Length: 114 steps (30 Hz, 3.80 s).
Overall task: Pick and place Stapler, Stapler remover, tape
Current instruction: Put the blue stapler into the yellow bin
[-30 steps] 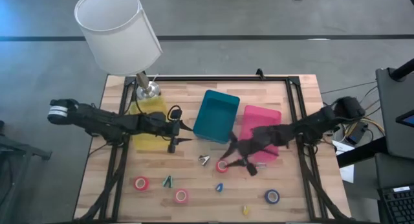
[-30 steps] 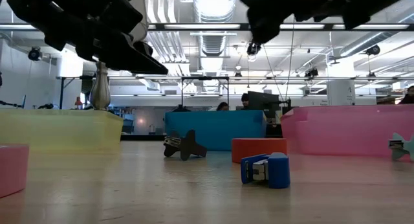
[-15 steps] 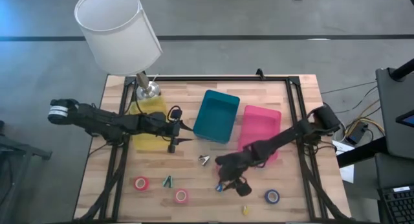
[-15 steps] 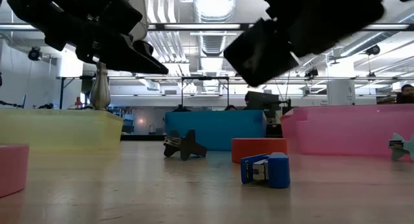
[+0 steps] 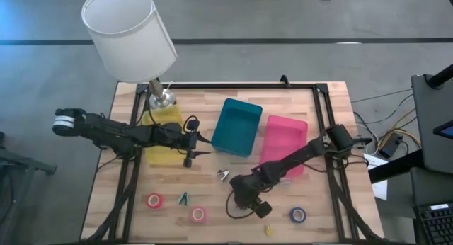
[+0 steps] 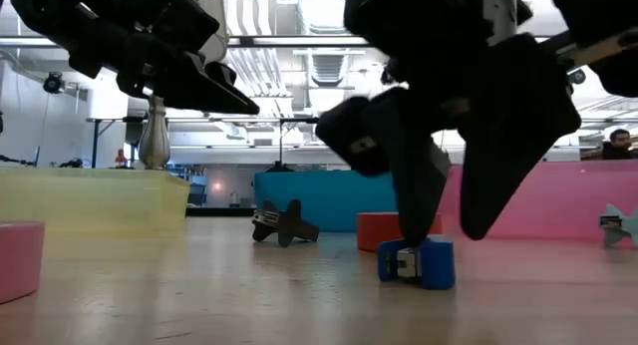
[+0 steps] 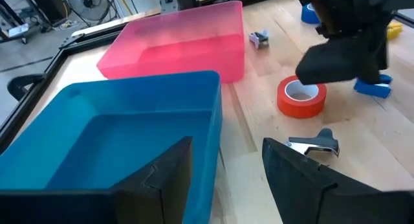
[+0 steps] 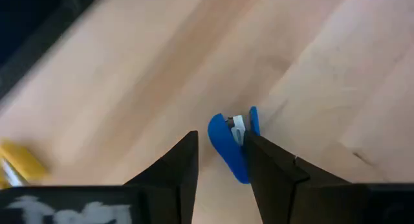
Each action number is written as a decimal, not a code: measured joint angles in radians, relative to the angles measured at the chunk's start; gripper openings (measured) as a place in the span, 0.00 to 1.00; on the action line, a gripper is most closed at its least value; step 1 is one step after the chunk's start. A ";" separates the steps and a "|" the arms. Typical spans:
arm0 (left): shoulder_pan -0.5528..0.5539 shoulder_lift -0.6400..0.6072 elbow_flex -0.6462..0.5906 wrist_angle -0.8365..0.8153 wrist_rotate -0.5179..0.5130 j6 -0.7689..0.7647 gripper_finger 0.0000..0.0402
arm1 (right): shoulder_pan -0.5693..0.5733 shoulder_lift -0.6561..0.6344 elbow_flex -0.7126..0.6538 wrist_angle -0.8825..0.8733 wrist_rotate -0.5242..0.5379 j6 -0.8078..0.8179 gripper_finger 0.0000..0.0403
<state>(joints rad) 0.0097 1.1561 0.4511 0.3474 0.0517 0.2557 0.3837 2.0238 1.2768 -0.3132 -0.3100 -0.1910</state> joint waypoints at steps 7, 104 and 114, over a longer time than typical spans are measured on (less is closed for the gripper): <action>0.000 0.000 -0.001 -0.007 0.000 -0.026 0.47 | 0.007 0.004 0.018 -0.017 0.153 -0.130 0.27; 0.000 0.000 -0.016 -0.013 0.000 -0.207 0.47 | -0.029 0.006 -0.124 0.371 0.154 -0.054 0.34; 0.000 0.000 -0.016 -0.015 0.000 -0.208 0.47 | -0.029 0.123 -0.080 0.440 0.133 -0.076 0.37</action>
<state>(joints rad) 0.0097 1.1558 0.4351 0.3325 0.0517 0.0479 0.3542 2.1463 1.1967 0.1268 -0.1765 -0.2671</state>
